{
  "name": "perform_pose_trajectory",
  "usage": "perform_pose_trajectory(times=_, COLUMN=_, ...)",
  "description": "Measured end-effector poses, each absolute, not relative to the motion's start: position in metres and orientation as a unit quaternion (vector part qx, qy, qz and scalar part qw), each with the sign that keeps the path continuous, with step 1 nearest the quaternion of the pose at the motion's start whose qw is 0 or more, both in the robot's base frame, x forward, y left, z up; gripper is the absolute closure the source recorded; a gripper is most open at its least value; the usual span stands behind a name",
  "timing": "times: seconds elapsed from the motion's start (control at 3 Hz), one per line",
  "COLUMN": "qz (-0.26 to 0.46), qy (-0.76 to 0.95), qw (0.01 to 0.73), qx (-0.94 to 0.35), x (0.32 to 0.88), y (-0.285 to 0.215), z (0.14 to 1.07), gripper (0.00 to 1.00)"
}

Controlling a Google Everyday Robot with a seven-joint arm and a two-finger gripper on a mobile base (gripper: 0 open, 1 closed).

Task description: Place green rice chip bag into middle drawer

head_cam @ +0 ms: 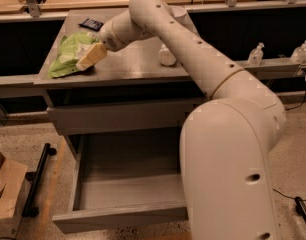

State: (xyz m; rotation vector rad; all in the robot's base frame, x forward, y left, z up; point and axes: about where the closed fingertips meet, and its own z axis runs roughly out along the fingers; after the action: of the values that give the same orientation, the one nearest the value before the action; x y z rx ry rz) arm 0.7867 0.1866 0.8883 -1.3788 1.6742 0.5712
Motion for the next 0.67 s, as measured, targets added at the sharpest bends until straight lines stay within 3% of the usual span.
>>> perform_pose_trajectory(times=0.67, qz=0.255, qy=0.690, qw=0.413, qx=-0.537, x=0.794, y=0.226, z=0.859, gripper=0.00)
